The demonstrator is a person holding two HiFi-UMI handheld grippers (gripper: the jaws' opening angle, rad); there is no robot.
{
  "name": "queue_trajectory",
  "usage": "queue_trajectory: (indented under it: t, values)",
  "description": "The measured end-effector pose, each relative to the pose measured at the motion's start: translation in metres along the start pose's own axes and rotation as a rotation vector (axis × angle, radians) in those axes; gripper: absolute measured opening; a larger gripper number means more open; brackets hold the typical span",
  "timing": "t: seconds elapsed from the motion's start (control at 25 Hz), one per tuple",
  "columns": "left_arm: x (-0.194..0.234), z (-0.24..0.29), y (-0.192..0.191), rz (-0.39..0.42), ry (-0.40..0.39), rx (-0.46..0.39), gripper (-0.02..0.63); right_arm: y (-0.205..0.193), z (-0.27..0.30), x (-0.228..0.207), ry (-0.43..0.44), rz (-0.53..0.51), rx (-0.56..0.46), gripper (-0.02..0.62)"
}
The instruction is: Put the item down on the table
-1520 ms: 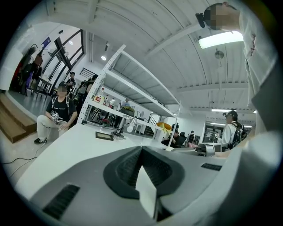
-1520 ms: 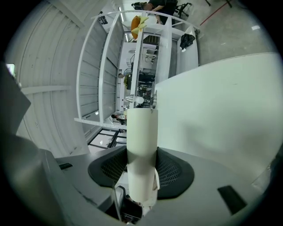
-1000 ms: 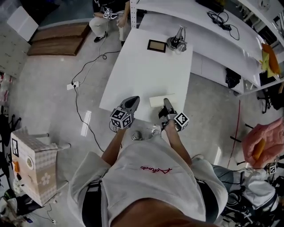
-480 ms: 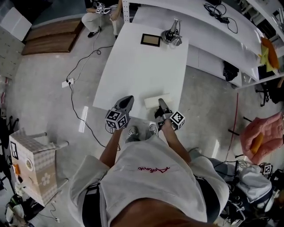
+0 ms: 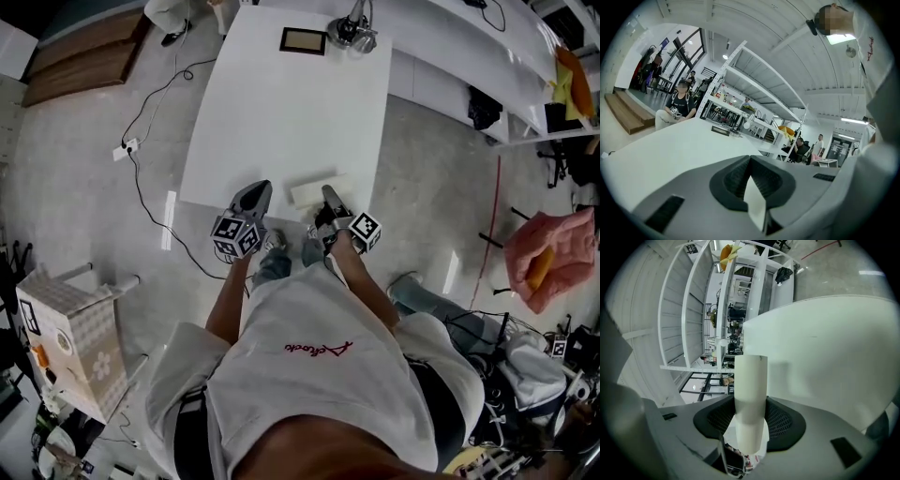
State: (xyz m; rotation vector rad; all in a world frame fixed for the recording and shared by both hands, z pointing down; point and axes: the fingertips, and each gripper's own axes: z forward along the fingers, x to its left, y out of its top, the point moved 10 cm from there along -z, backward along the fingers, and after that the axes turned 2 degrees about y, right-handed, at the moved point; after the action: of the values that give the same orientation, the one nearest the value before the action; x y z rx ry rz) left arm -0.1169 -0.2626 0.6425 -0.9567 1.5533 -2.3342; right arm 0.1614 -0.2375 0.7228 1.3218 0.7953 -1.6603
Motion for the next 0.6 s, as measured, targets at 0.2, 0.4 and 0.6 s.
queue_trajectory:
  t: [0.2, 0.4, 0.6]
  values:
    - [-0.009, -0.006, -0.016, -0.024, 0.010, 0.024, 0.018, -0.007, -0.015, -0.012, -0.044, 0.022, 0.008, 0.201]
    - [-0.007, -0.010, -0.019, -0.030, 0.022, 0.019, 0.018, -0.008, -0.005, -0.019, -0.056, 0.024, -0.003, 0.201]
    - [-0.010, -0.022, -0.024, -0.044, 0.041, 0.013, 0.020, -0.007, 0.010, -0.020, -0.082, 0.013, -0.003, 0.201]
